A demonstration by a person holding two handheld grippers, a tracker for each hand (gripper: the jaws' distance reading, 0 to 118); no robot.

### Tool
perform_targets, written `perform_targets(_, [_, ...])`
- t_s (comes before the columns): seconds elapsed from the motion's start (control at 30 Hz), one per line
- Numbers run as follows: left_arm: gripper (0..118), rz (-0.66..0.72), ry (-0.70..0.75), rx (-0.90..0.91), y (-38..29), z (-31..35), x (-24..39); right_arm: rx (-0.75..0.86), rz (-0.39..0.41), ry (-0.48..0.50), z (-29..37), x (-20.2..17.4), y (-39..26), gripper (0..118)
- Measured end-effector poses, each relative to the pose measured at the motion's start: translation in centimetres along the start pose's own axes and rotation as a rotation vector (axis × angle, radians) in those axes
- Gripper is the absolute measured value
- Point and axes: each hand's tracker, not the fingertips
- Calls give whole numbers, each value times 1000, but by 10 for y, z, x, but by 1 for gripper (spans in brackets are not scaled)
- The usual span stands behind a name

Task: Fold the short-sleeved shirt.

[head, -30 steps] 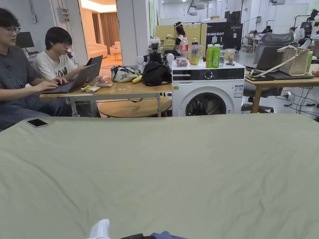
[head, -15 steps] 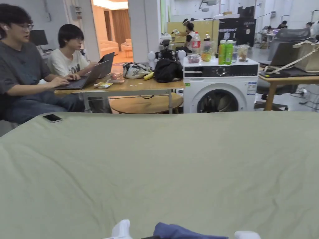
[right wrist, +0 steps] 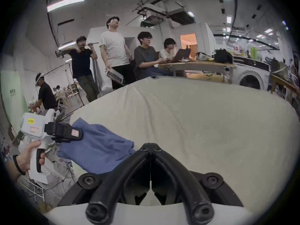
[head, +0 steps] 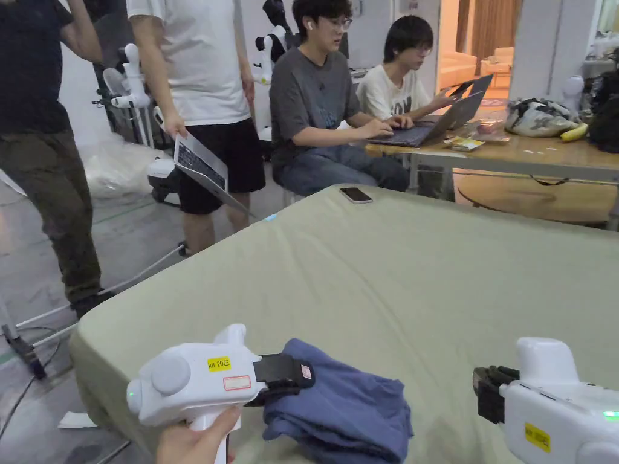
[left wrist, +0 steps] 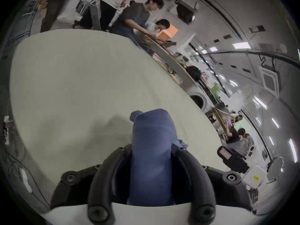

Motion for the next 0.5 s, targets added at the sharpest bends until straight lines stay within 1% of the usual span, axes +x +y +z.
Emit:
perform_targets(0.03, [51,-10,30,18,9,-2,-10,-6,1,9,-6,-8,4,0])
perform_targets(0.07, [64,-16,78,57,16,-4,-18,-15,-2,17,-16,-13,7,0])
perform_targets(0.1, [67,-23,126,86,22,-9,-24,-21,-3,25,-21,-16,8,0])
perform_targets(0.13, [67,-22,153,43,28,-14,-30,-25,-8,29,-25,-19,8,0])
perform_targets(0.2, [67,-33,197,47,29,-17,-27,-30,-4,44,-30,-19,7,0])
perform_targets(0.27, [67,-48,229,65,30,-13,-22,-34,12,33,-28,-18,6,0])
perform_targets(0.33, [67,-123,264,150,39,-6,-20,-24,5,29,-25,-6,2,0])
perform_targets(0.4, [68,-152,286,190,43,7,-3,-14,-2,16,-10,0,2,0])
perform_targets(0.5, [67,-229,271,252,37,30,36,40,26,-16,22,12,4,0])
